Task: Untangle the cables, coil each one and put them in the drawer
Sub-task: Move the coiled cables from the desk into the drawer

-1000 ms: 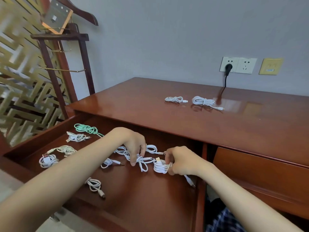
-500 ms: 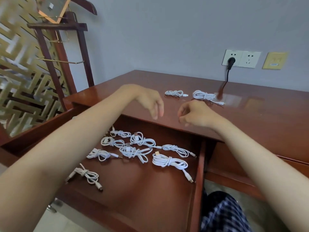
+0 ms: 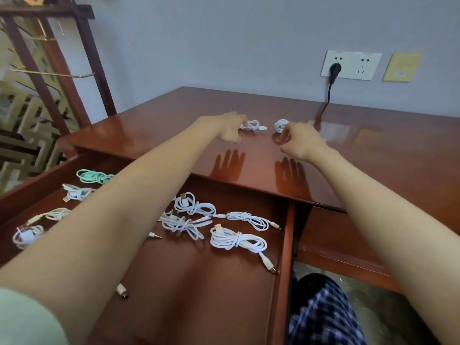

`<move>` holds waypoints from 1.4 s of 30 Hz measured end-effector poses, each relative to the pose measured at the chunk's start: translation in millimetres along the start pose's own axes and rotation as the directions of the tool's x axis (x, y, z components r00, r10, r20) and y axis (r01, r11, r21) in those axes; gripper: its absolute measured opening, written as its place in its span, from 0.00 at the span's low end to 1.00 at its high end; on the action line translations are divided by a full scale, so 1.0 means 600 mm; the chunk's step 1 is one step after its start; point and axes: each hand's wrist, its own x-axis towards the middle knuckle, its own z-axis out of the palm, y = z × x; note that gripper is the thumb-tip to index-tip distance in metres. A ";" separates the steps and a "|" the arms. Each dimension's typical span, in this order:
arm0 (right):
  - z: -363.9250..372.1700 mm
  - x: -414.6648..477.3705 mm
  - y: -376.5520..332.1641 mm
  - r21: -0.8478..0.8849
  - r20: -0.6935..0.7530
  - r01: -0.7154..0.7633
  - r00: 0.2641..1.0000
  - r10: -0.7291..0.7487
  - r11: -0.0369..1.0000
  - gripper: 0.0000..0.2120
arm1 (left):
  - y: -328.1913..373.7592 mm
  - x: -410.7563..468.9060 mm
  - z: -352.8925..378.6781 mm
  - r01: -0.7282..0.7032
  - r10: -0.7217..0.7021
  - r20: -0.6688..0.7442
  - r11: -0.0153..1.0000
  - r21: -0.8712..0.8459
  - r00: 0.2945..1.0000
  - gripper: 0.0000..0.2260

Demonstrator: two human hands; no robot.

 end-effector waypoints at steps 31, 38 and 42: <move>0.019 0.073 0.035 -0.192 -0.003 -0.062 0.998 0.063 0.979 0.15 | -0.054 0.023 0.012 -0.021 0.023 0.016 0.994 -0.107 1.000 0.17; 0.004 0.052 0.007 -0.157 0.013 0.002 1.000 0.000 0.988 0.12 | -0.077 -0.040 0.003 -0.004 0.020 0.071 0.977 -0.212 0.997 0.17; 0.005 0.026 -0.020 -0.169 0.043 -0.011 0.999 0.019 0.986 0.08 | -0.068 -0.079 0.005 -0.002 0.020 0.060 0.960 -0.279 0.998 0.19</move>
